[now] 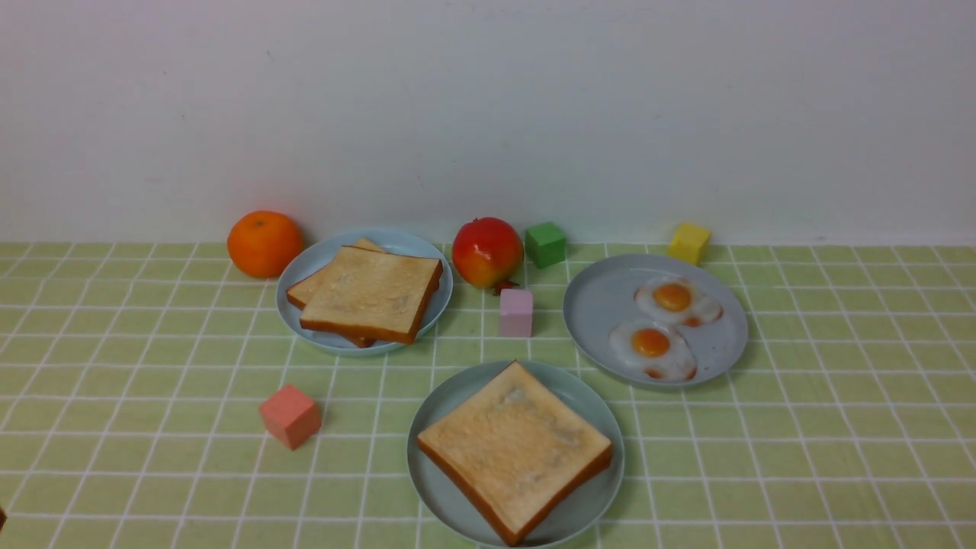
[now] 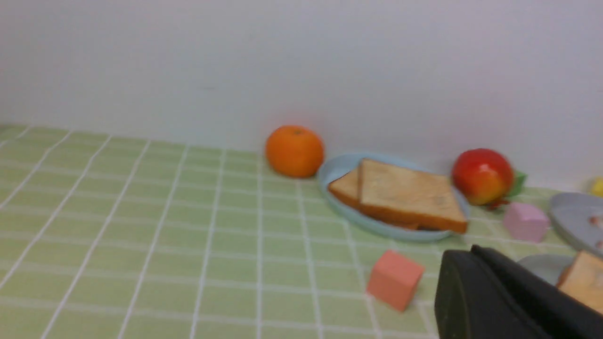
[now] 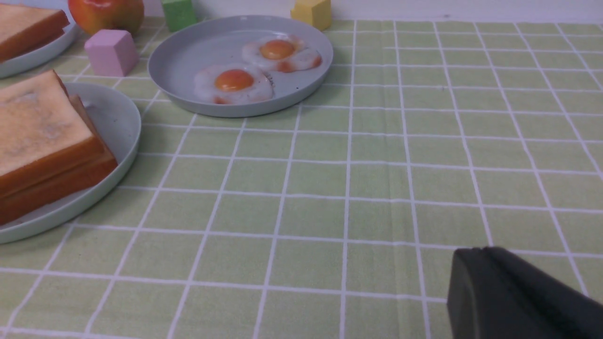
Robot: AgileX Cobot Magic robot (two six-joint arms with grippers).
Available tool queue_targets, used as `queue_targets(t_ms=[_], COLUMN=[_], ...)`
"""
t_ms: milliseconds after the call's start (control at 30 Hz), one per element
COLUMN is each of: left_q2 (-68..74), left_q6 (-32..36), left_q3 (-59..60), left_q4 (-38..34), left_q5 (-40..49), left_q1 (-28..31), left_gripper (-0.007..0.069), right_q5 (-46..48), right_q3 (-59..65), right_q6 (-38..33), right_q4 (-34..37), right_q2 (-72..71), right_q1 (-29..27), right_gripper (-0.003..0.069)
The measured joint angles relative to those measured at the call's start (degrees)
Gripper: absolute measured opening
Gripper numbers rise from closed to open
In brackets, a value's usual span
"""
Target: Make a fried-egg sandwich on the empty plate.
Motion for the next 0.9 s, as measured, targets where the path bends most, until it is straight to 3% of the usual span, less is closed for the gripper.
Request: queue_targets(t_ms=[100,200,900], left_q2=[-0.11,-0.11,-0.11], left_q6=[0.0,0.0,0.0], left_q3=[1.91,2.35,2.35], left_q4=[-1.45,-1.8,-1.84], left_q5=[7.06,12.46,12.78], left_q1=[4.21,4.62,4.62], left_gripper=[-0.0013,-0.0013,-0.0013], right_q5=[0.01,0.01,0.01], right_q3=[0.0,0.0,-0.01], right_q6=[0.0,0.0,0.0], right_q4=[-0.06,-0.06,-0.01], right_q2=[0.0,-0.05,-0.04], right_q1=[0.0,0.0,0.0], right_gripper=[0.0011,0.0014,0.0031])
